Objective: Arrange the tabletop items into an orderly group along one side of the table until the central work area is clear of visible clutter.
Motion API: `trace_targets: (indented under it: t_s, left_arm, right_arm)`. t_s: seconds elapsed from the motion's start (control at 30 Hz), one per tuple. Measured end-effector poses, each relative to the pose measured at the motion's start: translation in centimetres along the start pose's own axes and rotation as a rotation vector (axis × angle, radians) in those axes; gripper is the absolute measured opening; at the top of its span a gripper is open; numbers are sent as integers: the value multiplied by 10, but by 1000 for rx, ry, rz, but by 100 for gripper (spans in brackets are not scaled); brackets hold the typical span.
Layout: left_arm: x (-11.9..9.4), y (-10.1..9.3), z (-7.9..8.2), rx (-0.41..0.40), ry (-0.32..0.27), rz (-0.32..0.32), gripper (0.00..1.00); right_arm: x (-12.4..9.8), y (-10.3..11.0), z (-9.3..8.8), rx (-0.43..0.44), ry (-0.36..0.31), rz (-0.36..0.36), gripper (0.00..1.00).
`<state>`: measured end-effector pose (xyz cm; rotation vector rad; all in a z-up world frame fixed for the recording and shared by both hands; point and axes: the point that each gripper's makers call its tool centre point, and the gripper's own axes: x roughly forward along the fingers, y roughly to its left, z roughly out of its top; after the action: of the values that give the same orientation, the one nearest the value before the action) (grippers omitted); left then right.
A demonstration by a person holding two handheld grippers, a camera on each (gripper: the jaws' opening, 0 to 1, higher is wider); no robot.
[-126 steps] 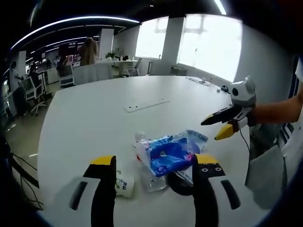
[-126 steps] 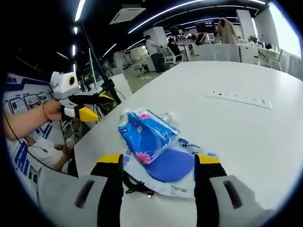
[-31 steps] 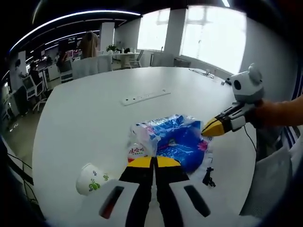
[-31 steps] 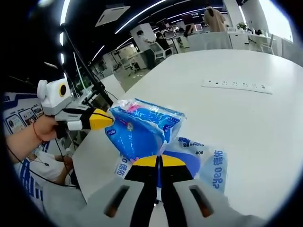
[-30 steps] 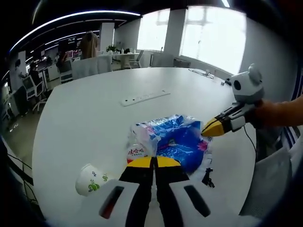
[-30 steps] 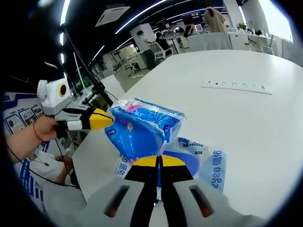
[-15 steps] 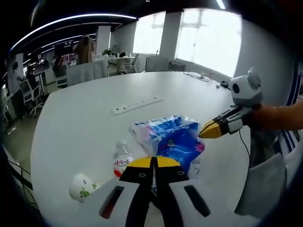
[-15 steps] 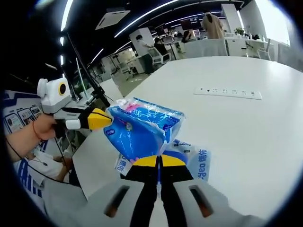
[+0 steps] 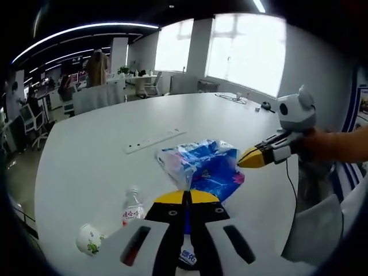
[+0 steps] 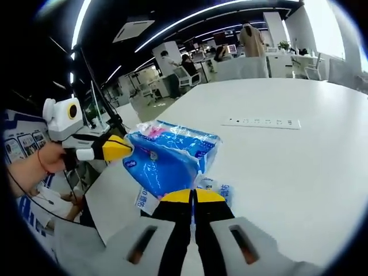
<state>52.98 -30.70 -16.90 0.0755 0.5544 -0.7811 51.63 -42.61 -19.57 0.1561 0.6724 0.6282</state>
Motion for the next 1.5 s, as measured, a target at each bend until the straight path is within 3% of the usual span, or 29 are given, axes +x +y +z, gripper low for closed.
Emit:
trace_targets:
  t_s: [0.9, 1.5]
  left_arm:
    - [43, -62, 37, 29, -34, -82, 0]
    - [84, -98, 50, 26, -29, -140, 0]
  right_arm:
    - [-66, -55, 17, -2, -81, -114, 0]
    - [-99, -99, 12, 5, -80, -191, 0]
